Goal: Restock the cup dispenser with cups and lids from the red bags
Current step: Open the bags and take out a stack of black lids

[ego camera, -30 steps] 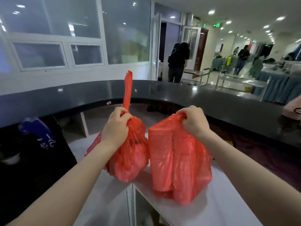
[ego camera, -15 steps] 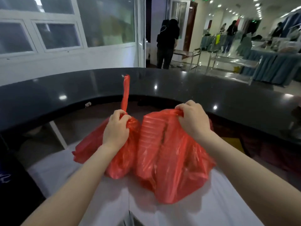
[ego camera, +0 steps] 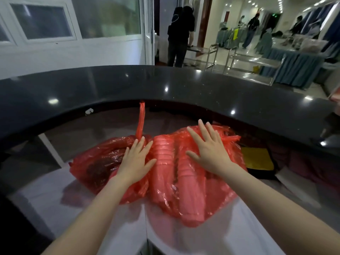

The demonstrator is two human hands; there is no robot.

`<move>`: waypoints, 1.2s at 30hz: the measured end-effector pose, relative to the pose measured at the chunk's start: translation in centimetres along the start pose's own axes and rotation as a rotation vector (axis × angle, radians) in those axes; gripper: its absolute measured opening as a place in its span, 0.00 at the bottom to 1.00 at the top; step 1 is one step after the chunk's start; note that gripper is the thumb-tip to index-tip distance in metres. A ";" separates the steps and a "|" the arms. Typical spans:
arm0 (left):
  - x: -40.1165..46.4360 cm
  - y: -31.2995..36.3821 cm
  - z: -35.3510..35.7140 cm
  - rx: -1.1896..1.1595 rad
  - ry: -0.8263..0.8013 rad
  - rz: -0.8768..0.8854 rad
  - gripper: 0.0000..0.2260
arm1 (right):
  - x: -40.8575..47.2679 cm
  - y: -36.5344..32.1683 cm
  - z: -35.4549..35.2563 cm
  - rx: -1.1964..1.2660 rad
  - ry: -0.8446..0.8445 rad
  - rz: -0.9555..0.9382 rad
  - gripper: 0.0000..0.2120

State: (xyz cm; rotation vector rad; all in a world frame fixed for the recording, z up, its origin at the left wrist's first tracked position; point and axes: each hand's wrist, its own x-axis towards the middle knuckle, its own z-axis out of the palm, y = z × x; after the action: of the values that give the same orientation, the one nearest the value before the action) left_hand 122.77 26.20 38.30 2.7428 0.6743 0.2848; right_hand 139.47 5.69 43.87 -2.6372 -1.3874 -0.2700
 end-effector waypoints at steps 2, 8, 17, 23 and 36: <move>-0.1 0.7 -0.4 -0.022 0.012 0.003 0.30 | -0.2 0.5 -0.4 0.046 0.035 0.070 0.36; -1.2 6.1 -1.1 -0.047 0.086 0.117 0.30 | -1.5 4.0 -1.1 0.115 -0.118 0.233 0.29; -3.0 16.3 2.3 -0.188 -0.333 -0.059 0.52 | -3.5 5.1 -1.6 -0.091 -0.102 0.217 0.25; -1.6 15.4 3.9 -0.043 -0.249 -0.010 0.51 | -4.9 7.2 -2.4 0.018 -0.127 0.180 0.24; -0.3 15.7 3.3 0.015 -0.134 -0.050 0.42 | -10.2 9.0 -4.6 0.266 -0.088 0.090 0.24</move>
State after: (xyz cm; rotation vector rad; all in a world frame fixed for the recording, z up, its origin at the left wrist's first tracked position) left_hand 129.91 12.01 40.39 2.7250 0.7102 0.0840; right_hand 140.84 -8.51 45.54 -2.5068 -1.2285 0.0395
